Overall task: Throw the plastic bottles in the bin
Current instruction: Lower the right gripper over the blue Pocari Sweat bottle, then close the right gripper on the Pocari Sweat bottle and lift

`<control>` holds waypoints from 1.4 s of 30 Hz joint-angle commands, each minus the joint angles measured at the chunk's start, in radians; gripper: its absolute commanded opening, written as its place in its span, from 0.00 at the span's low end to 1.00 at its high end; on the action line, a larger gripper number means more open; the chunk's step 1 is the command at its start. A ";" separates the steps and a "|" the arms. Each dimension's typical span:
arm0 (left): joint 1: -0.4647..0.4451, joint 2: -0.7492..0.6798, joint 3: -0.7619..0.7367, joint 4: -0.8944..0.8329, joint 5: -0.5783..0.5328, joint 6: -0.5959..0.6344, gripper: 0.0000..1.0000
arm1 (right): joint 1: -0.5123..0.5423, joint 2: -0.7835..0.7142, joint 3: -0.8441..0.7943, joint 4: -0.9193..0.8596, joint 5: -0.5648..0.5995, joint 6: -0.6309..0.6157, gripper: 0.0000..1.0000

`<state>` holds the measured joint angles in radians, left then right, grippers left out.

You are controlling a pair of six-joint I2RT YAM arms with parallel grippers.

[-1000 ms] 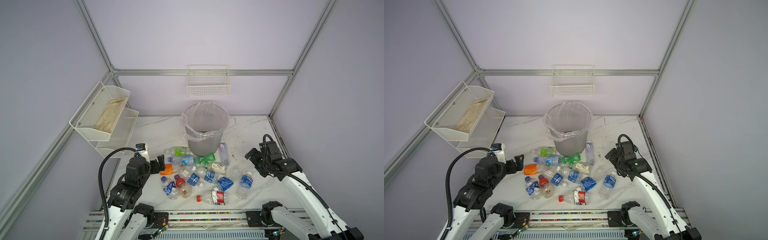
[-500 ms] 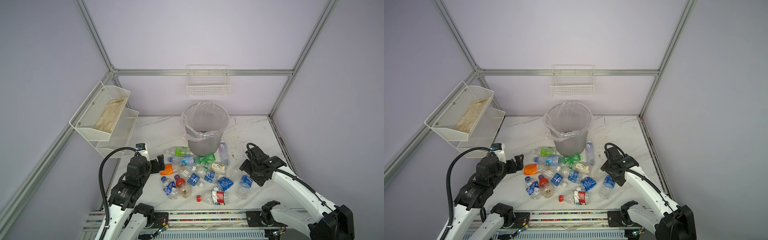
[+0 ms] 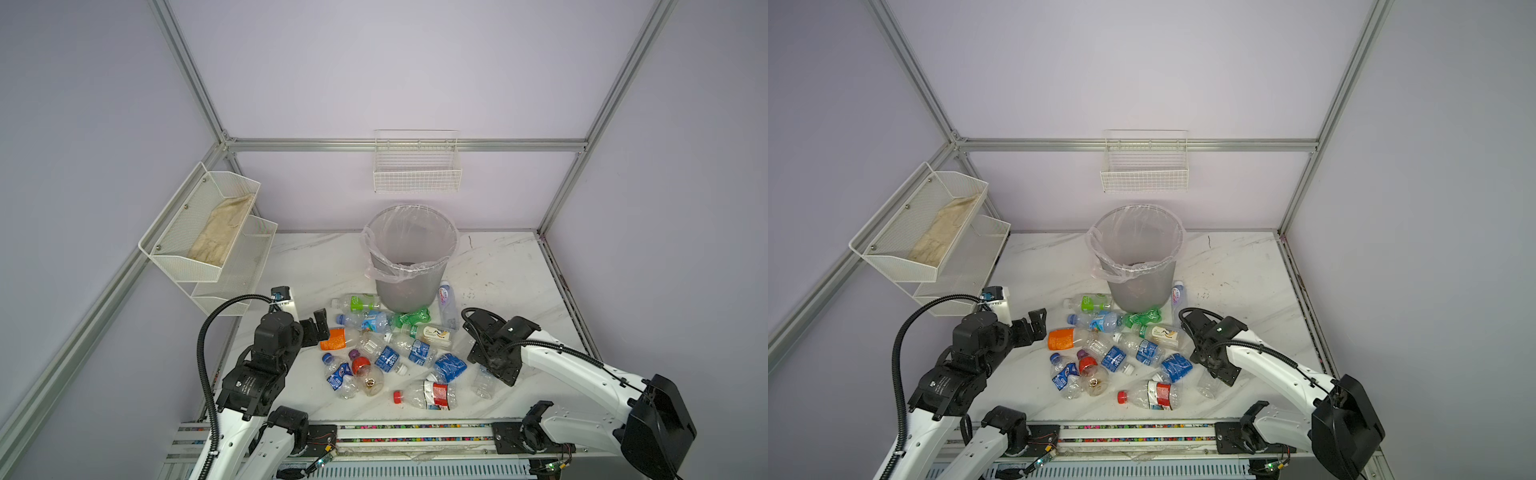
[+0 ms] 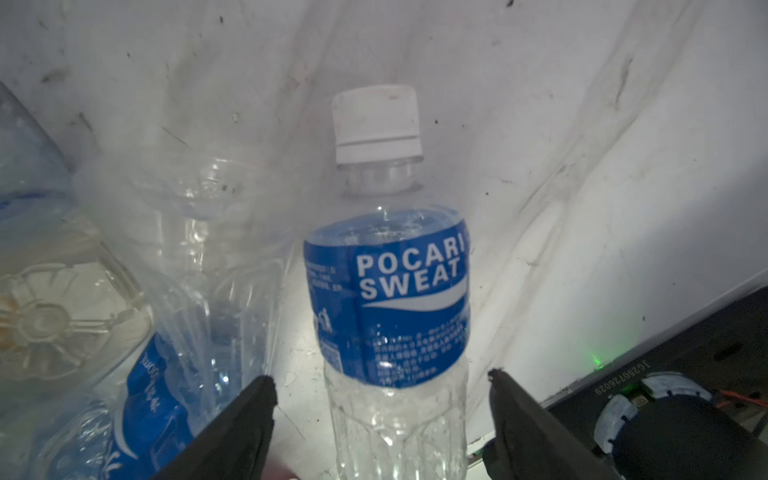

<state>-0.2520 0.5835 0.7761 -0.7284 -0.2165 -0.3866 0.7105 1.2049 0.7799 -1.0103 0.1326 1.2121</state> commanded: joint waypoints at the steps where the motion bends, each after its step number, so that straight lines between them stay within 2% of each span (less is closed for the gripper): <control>1: -0.007 -0.007 -0.035 0.005 -0.013 -0.018 1.00 | 0.038 0.011 -0.016 -0.023 0.004 0.078 0.80; 10: -0.008 -0.011 -0.036 0.001 -0.022 -0.021 1.00 | 0.061 0.077 -0.076 0.099 -0.018 0.082 0.71; 19: -0.010 -0.011 -0.037 0.001 -0.027 -0.023 1.00 | 0.061 0.162 -0.108 0.190 -0.028 0.081 0.70; 30: -0.010 -0.009 -0.037 0.001 -0.029 -0.024 1.00 | 0.061 0.133 -0.132 0.192 -0.030 0.101 0.43; 42: -0.012 -0.011 -0.035 0.001 -0.021 -0.024 1.00 | 0.060 -0.042 -0.041 0.037 0.050 0.132 0.26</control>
<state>-0.2569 0.5819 0.7761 -0.7357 -0.2390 -0.4023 0.7670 1.2072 0.6983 -0.8829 0.1261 1.2926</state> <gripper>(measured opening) 0.998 0.542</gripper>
